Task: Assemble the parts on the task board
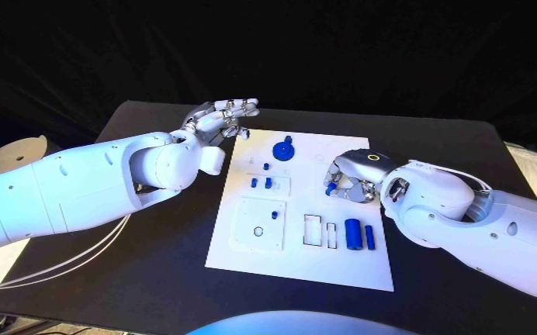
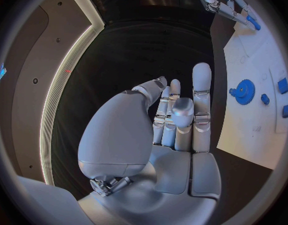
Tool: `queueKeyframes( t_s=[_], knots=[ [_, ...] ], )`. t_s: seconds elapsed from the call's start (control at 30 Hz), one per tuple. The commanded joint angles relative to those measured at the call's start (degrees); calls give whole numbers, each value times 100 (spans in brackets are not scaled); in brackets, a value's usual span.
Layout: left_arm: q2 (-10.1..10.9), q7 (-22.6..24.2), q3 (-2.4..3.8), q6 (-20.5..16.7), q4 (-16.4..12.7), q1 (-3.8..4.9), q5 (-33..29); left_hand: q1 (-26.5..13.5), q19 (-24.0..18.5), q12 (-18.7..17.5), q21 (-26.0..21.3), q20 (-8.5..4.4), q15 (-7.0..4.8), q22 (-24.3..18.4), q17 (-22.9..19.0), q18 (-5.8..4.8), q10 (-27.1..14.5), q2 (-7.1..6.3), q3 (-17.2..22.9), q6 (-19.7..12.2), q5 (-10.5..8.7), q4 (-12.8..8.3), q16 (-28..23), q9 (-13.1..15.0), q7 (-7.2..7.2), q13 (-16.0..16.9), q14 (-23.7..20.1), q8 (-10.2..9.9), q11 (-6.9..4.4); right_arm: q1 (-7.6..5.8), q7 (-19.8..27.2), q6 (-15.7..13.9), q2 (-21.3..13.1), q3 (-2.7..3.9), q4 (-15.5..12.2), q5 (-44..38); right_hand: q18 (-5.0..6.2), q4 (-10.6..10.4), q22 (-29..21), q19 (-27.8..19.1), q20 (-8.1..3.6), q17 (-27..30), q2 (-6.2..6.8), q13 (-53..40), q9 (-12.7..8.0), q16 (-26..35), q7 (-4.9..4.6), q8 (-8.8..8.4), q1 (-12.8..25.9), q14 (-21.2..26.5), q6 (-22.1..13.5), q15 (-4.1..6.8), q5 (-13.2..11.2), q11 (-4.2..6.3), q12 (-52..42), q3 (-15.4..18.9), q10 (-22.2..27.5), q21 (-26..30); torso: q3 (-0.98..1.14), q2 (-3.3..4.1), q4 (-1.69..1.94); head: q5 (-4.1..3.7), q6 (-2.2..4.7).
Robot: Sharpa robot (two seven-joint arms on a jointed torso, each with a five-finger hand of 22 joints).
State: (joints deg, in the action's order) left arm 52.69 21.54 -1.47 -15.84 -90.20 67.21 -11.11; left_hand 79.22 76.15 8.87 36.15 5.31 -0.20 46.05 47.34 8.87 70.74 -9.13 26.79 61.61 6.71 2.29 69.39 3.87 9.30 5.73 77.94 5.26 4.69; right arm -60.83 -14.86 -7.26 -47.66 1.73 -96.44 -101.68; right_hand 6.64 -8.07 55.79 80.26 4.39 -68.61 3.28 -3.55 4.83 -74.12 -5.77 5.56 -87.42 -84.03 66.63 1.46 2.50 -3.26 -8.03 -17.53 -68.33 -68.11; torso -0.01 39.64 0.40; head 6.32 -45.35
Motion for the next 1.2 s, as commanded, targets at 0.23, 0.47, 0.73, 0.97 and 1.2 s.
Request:
queueKeyframes(
  t_s=[0.23, 0.47, 0.73, 0.97, 1.2],
  knots=[
    [-11, 0, 2, 129, 4, 3, 15, 7, -27, 18, -15, -8, -12, -7, -9, 112, -45, 66, -34, -51, -11, -12, -17, -5, -2, 6, -34, -23, -12, 2, 70, -460, -63, 16, -160, -56, -38, 191, 43, 23, -41, -26, -39, -15, 74, -70, -29, 21, -83, -290, 103, 47, 29, 66, 102, -370, -268, -50, -2, -8, 3, -3, 7],
    [-10, -4, 0, 130, 12, 3, 43, 11, -28, 35, -27, -7, -11, -16, -20, 114, -53, 75, -44, -47, -11, -21, -18, -2, -3, 12, -38, -19, -12, -76, 78, -568, -236, 84, -519, 300, -38, 241, 39, 14, -34, -20, 37, -14, 84, -74, -47, -8, -23, -283, 92, 35, 28, 49, 178, -472, -270, -48, -7, -5, -2, 9, 38],
    [-21, -1, 0, 143, 17, 3, 58, 11, -28, 35, -27, -7, -11, -16, -20, 114, -53, 75, -44, -47, -11, -21, -18, -2, -3, 12, -38, -19, -12, -75, 186, -624, -50, 116, -841, 373, -38, 297, 50, 11, -27, -25, 76, -17, 95, -86, -68, -30, 14, -279, 95, 27, 29, 35, 234, -578, -287, -57, 4, 0, -2, 45, 29],
    [-60, -3, 0, 154, 20, 3, 61, 11, -28, 35, -27, -7, -11, -16, -20, 114, -53, 75, -44, -47, -11, -21, -18, -2, -3, 12, -38, -19, -12, 27, 318, -600, 425, 74, -882, 114, -36, 330, 44, 6, -23, -28, 90, -18, 100, -93, -80, -46, 31, -278, 89, 22, 30, 27, 264, -637, -292, -54, -1, 4, 24, 85, 11],
    [-91, -6, 0, 154, 12, 3, 61, 11, -28, 35, -27, -7, -11, -16, -20, 114, -53, 75, -44, -47, -11, -21, -18, -2, -3, 12, -38, -19, -12, 129, 417, -405, 870, -60, -709, 6, -37, 352, 46, 4, -19, -23, 106, -19, 103, -92, -85, -54, 46, -276, 89, 18, 30, 22, 280, -666, -296, -56, -9, 4, 24, 115, -17]
  ],
)
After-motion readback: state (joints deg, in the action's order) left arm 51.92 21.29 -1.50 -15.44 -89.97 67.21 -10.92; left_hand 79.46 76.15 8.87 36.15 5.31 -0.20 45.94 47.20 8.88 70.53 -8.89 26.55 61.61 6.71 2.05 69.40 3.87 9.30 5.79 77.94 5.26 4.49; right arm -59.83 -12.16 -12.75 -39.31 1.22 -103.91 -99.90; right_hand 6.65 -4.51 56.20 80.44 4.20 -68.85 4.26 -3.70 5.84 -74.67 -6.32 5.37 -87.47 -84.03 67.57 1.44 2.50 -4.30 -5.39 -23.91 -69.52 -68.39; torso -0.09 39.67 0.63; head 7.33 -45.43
